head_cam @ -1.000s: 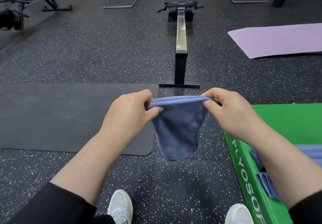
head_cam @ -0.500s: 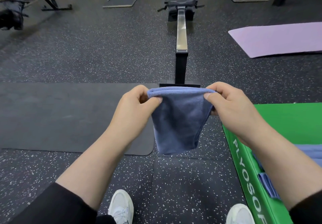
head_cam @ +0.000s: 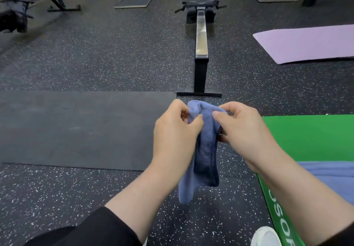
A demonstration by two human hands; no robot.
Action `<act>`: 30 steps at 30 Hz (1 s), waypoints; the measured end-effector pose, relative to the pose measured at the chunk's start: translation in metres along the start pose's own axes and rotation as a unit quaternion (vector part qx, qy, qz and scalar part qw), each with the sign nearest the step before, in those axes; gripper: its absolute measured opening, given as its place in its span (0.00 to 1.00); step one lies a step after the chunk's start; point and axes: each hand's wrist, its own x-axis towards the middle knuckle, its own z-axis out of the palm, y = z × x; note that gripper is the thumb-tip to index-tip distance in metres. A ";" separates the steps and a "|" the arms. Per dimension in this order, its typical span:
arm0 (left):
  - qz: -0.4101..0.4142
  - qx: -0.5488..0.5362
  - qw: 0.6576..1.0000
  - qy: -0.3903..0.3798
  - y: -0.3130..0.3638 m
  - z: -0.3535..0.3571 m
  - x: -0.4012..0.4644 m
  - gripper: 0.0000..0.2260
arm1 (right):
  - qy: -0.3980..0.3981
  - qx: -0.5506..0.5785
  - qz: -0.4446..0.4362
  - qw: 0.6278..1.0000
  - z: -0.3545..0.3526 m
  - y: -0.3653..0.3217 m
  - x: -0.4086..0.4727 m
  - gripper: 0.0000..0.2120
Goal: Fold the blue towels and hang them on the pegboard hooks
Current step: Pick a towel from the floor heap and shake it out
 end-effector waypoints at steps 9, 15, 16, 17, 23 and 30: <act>0.070 0.002 0.997 -0.040 0.009 0.014 -0.014 0.03 | -0.030 0.026 -0.019 0.999 0.001 0.001 0.004 0.16; 0.069 -0.057 0.986 -0.138 0.013 0.002 -0.014 0.16 | -0.061 0.076 -0.031 0.995 -0.013 0.002 0.010 0.12; 0.052 -0.081 0.988 -0.125 0.011 0.001 -0.012 0.15 | -0.046 0.056 -0.032 0.997 -0.015 0.004 0.013 0.11; 0.033 -0.105 0.989 -0.098 0.009 -0.001 -0.011 0.13 | -0.034 0.042 -0.032 0.998 -0.016 0.004 0.013 0.11; -0.035 -0.087 0.976 -0.197 -0.008 -0.012 0.009 0.15 | -0.092 0.102 -0.047 0.989 -0.020 -0.011 0.007 0.06; -0.014 -0.077 0.961 -0.265 -0.012 -0.018 0.000 0.09 | -0.168 0.105 -0.040 0.979 -0.031 -0.019 0.002 0.09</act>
